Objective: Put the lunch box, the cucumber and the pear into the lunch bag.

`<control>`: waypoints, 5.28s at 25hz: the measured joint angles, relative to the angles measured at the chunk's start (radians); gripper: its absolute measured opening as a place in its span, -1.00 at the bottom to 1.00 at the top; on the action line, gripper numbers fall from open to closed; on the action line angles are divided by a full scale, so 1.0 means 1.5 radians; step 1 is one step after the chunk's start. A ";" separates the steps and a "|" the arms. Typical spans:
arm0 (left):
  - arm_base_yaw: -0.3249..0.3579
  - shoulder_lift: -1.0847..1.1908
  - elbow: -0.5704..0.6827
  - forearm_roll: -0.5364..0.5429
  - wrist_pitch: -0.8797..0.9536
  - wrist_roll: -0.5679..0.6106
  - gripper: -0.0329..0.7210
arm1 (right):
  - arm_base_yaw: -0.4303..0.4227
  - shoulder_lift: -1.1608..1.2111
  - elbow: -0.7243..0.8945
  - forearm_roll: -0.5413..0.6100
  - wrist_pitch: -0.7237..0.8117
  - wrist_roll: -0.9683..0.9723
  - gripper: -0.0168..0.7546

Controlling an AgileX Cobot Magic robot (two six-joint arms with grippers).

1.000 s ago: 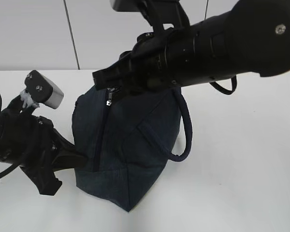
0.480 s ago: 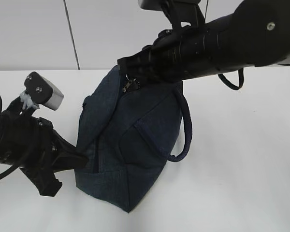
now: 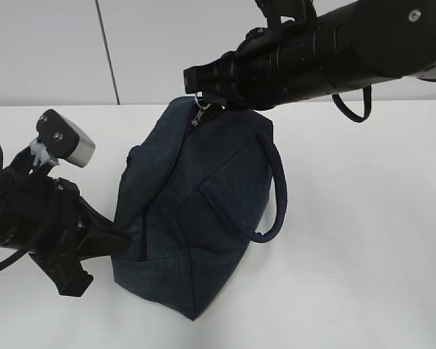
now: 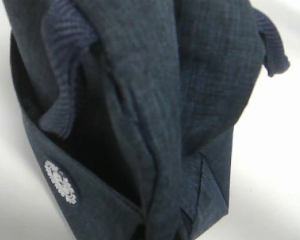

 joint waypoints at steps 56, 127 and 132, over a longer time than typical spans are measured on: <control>0.000 0.000 0.003 0.012 -0.018 0.000 -0.90 | -0.156 0.375 -0.231 0.102 0.126 -0.012 -0.96; 0.000 -0.933 0.060 0.742 0.394 -0.958 0.00 | -0.115 -1.076 0.456 -0.302 0.625 0.113 0.20; -0.001 -0.960 0.069 0.738 0.389 -0.948 0.00 | -0.115 -1.078 0.459 -0.307 0.624 0.113 0.20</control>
